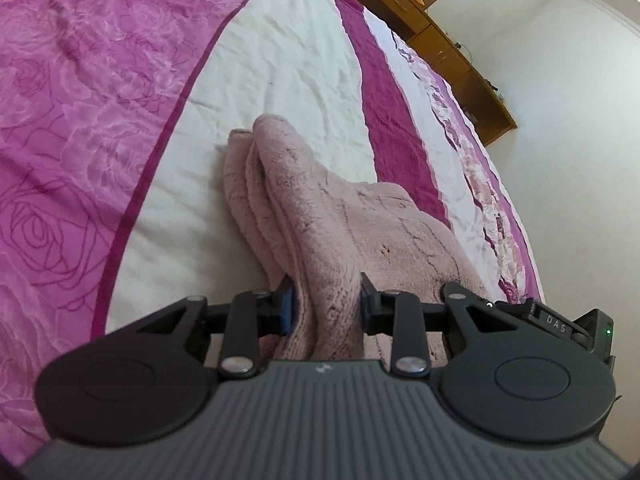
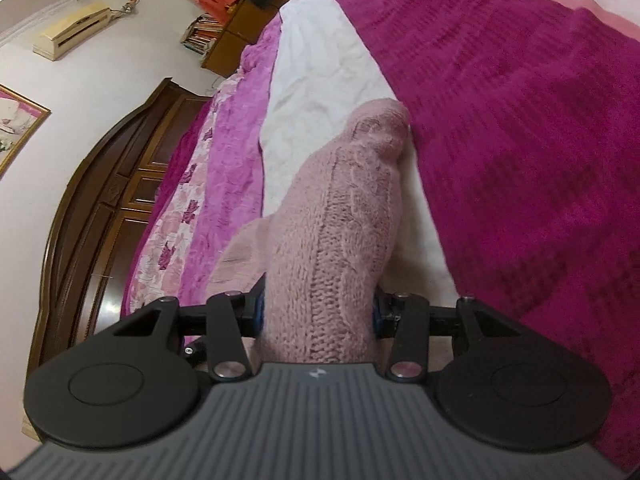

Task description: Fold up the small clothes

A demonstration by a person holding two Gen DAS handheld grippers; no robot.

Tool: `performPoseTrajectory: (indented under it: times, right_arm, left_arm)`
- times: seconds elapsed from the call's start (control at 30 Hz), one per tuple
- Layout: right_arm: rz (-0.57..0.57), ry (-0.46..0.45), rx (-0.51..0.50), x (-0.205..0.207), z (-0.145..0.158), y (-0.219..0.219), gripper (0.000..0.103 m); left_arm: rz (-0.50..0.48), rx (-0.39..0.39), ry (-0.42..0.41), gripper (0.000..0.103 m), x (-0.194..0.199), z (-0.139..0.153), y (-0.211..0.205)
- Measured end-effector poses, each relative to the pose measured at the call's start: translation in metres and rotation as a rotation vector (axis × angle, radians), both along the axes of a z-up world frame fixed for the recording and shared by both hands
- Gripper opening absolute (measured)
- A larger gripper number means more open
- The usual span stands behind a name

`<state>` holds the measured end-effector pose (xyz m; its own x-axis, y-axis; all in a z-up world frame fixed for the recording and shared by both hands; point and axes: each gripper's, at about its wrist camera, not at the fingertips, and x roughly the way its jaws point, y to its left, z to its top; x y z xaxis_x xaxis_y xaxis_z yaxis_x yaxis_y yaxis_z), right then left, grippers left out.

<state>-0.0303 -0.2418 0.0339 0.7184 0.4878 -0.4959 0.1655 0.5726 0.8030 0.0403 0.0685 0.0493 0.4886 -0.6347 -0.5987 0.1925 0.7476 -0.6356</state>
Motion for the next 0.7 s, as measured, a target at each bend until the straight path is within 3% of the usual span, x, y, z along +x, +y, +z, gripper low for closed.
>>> performPoseTrajectory:
  times: [0.47,0.7]
  right_arm:
    - [0.018,0.041,-0.1,-0.007,-0.025,0.011,0.057]
    - [0.029,0.026,-0.191,-0.011,-0.013,0.014,0.067]
  left_arm:
    - [-0.023,0.104,-0.005,0.035,-0.002,-0.012,-0.001]
    - [-0.028,0.146,-0.032,0.04,-0.007,-0.001,-0.003]
